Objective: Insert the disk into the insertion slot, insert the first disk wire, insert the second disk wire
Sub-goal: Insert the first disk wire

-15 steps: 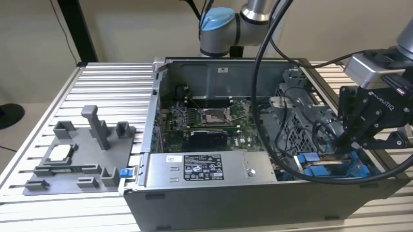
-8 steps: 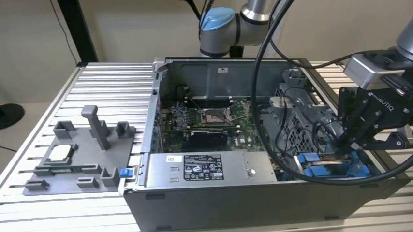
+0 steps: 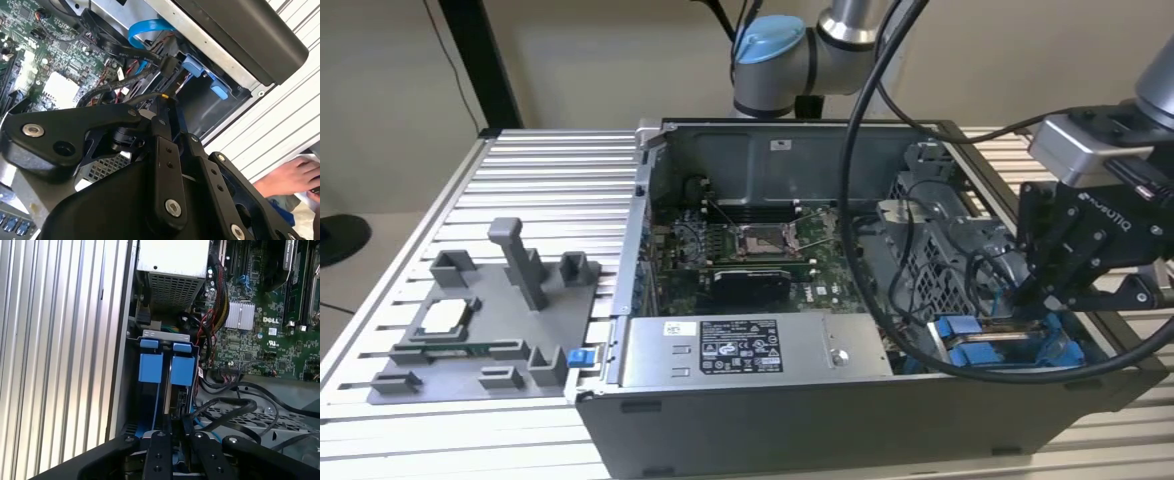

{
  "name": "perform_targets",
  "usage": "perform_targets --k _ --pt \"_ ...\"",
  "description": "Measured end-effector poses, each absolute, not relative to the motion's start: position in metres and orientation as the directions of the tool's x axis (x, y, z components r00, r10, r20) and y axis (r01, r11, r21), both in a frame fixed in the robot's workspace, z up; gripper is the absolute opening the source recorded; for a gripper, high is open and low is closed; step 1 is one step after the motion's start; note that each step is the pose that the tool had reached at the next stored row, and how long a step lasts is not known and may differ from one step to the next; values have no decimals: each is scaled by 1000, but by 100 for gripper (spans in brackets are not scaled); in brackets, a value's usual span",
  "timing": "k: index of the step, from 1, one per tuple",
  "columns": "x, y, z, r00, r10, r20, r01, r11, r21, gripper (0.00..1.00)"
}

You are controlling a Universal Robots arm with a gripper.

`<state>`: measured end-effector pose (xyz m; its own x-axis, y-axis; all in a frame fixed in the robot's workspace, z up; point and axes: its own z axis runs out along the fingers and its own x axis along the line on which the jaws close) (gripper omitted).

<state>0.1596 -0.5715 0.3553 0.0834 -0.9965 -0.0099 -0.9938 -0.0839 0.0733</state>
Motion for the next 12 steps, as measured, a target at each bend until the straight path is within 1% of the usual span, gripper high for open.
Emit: perform_targets --k 6,9,12 --pt "161 -564 352 83 -996 11 -994 -82 75 0" --pt "164 -558 350 83 -996 26 -994 -81 77 0" --pt "165 -553 348 83 -995 49 -994 -79 79 0"
